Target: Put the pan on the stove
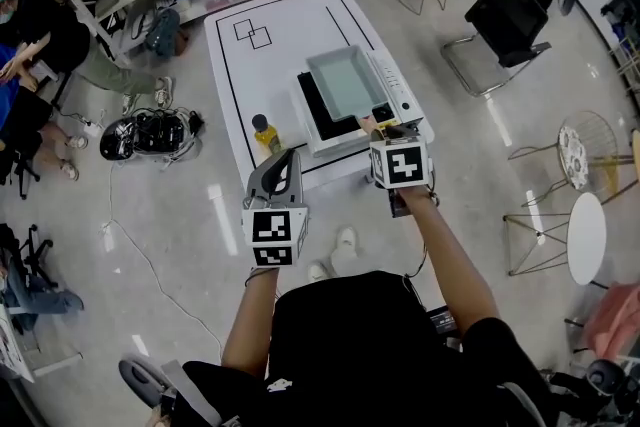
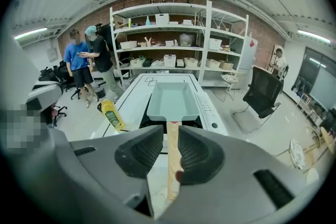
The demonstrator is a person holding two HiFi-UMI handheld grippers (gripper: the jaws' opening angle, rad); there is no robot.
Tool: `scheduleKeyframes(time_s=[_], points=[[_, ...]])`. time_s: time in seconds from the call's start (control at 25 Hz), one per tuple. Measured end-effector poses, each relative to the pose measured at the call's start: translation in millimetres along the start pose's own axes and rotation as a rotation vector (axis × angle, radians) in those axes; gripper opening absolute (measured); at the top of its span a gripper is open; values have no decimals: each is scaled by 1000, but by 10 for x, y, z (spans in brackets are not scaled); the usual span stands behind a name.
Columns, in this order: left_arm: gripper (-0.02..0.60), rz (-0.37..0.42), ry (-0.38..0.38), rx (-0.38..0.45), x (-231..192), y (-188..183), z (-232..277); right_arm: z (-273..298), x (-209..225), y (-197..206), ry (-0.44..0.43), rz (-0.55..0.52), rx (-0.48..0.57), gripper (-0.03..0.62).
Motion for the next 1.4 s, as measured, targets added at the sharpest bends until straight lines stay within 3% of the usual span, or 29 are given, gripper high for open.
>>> scheduleKeyframes(time_s=[0.4,1.0,1.4], points=[[11,27,26,44,75,-57,-497,-558,-474,-43,-26,-36,157,8],[11,61,49,85,184,-81,-975,-1292,-932,-153,-64,-75,454,3],[11,52,40,94,473,-178,-1010,-1557,-854,-96,-102,-102,506,2]])
Point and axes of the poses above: the fingertips, and each gripper's own axes: z forward along the fingers, x to its right, y out of its underside, the point moved 2 cm from there along -z, backward along the fingers, and after that the axes turned 12 degrees about -y, right-handed, at the moved point
